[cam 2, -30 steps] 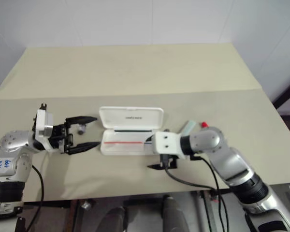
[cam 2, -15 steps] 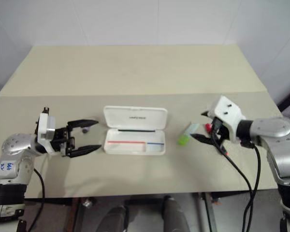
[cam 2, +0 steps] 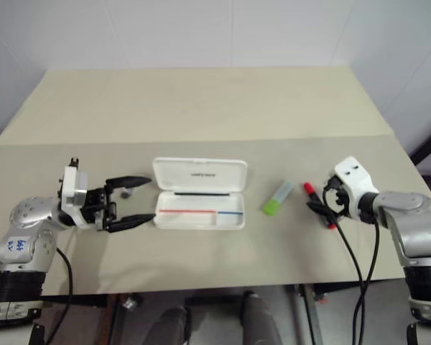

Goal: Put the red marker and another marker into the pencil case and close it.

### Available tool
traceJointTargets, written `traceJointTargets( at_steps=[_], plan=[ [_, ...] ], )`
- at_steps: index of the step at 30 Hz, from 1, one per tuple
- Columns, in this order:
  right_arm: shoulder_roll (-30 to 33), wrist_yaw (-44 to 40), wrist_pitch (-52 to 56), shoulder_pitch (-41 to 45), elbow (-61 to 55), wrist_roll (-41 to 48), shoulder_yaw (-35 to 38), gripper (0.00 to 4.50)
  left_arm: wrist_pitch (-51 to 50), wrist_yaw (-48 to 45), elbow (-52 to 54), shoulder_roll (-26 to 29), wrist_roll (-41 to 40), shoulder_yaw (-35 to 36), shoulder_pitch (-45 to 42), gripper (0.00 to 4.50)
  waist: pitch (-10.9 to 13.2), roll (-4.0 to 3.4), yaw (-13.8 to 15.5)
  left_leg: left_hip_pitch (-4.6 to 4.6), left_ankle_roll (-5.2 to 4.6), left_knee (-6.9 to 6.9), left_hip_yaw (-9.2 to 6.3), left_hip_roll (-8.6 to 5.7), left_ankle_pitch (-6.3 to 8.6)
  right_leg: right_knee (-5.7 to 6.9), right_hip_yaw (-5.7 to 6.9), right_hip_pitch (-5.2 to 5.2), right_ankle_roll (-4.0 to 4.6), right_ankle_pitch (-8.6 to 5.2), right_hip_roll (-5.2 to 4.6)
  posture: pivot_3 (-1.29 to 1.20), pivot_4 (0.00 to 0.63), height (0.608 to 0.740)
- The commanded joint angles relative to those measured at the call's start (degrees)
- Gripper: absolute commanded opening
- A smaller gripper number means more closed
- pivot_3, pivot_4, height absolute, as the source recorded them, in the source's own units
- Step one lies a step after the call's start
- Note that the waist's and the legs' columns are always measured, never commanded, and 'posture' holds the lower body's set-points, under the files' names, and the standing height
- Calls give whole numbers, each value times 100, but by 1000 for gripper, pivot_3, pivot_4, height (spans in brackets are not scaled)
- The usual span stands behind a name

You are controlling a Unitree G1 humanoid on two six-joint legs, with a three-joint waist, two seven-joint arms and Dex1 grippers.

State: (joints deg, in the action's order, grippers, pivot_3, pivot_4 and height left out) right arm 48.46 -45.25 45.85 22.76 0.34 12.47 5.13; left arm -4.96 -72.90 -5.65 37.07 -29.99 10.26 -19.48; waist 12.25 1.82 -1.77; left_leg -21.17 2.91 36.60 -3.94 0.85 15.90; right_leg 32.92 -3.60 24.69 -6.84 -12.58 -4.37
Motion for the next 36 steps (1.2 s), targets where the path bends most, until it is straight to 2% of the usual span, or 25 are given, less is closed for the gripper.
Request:
traceJointTargets(
  at_steps=[1,5,17,22,27,30,36],
  plan=[
    [-45,150,176,193,201,58,124,4458,53,54,72,78,-18,105,18,4500,1,-1,3,-1,0,0,0,0,0,0,0,0,-5,3,0,0,150,740],
    [-156,185,391,265,326,222,207,4458,37,87,120,91,-27,110,60,4500,1,-1,0,1,0,0,0,0,0,0,0,-1,-6,3,0,0,150,740],
    [73,176,190,350,-130,210,136,577,75,110,63,84,-13,98,20,4500,1,-2,2,-4,0,26,0,-1,0,0,-1,-7,2,-1,0,0,150,740],
    [298,-69,-60,712,-603,250,36,570,75,47,34,80,-42,87,-17,4500,4,-7,-20,-3,0,29,0,-1,0,0,-2,-7,3,-1,0,0,150,740],
    [368,-444,-187,1625,-1338,249,-496,570,77,-14,-24,80,-42,80,-73,4500,7,-11,-72,-2,0,30,0,0,0,2,-2,-6,4,-2,2,0,150,740],
    [84,-589,-391,2038,-1745,323,-842,570,77,-24,-41,69,-34,71,-95,4500,7,-11,-75,-4,0,27,-1,2,1,-1,-1,-6,4,-2,4,0,150,740],
    [-760,-852,-441,2611,-2407,301,-2010,570,60,-32,-22,77,-61,78,-90,4500,7,-11,-118,-7,-1,21,-3,3,3,4,1,0,-16,8,3,0,150,740]
  ],
)
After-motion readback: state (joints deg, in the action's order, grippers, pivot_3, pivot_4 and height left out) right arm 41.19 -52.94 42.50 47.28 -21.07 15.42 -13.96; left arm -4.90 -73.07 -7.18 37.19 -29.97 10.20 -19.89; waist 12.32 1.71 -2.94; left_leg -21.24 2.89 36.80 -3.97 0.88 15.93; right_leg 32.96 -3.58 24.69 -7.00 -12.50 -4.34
